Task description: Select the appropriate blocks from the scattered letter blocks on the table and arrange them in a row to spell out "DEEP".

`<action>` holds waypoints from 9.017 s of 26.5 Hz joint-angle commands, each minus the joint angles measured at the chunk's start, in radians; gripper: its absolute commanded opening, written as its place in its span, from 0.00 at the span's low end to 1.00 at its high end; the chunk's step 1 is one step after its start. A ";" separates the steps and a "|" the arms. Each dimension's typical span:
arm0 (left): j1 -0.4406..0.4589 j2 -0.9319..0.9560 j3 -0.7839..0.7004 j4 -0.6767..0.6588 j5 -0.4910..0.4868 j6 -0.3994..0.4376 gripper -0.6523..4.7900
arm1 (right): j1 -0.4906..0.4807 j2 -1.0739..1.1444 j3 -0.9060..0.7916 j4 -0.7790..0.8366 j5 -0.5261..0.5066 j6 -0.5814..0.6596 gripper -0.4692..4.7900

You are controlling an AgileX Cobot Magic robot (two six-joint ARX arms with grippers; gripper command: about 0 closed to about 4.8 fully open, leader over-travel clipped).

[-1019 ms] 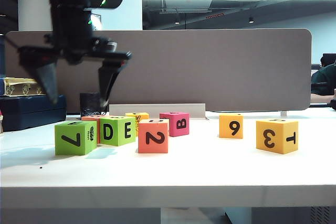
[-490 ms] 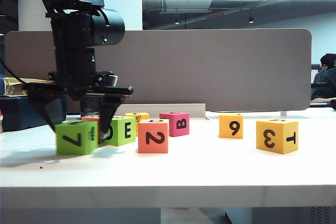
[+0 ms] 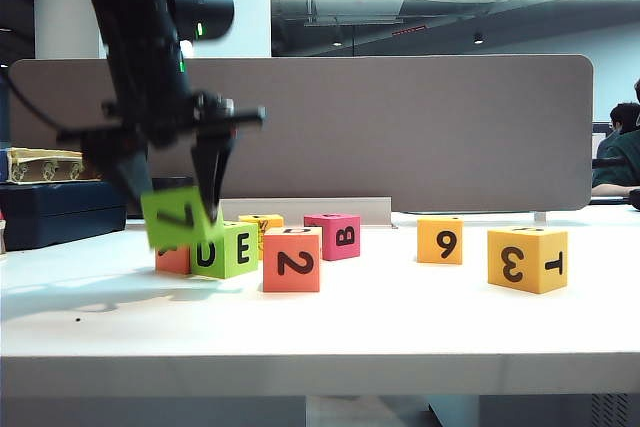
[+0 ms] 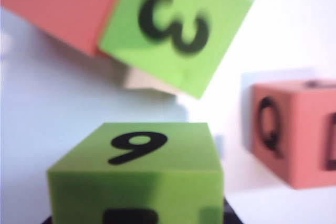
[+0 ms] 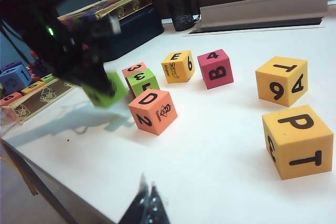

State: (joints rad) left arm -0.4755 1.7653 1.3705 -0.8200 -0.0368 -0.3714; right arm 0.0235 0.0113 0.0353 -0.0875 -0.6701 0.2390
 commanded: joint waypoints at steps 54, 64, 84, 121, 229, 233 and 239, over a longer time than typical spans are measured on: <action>-0.293 0.187 0.119 0.242 -0.181 -0.183 0.55 | 0.000 -0.012 0.006 0.010 -0.002 0.001 0.08; -0.279 0.187 0.117 0.216 -0.183 -0.186 0.56 | 0.000 -0.012 0.006 0.010 -0.002 0.001 0.08; -0.275 0.213 0.117 0.142 -0.102 -0.179 0.56 | 0.000 -0.012 0.006 0.010 -0.002 0.001 0.08; -0.271 0.211 0.151 0.117 -0.167 -0.126 0.80 | 0.000 -0.012 0.006 0.010 -0.003 0.001 0.08; -0.156 0.173 0.425 0.103 0.196 -0.048 0.49 | 0.000 -0.012 0.006 0.010 -0.002 0.001 0.08; -0.210 0.198 0.425 0.092 0.153 -0.048 0.49 | 0.000 -0.012 0.006 0.011 -0.002 0.001 0.08; -0.274 0.247 0.424 0.056 0.142 -0.050 0.49 | 0.000 -0.012 0.006 0.013 -0.002 0.001 0.08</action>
State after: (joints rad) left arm -0.7368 1.9991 1.7927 -0.7578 0.1116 -0.4217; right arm 0.0231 0.0113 0.0353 -0.0872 -0.6701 0.2386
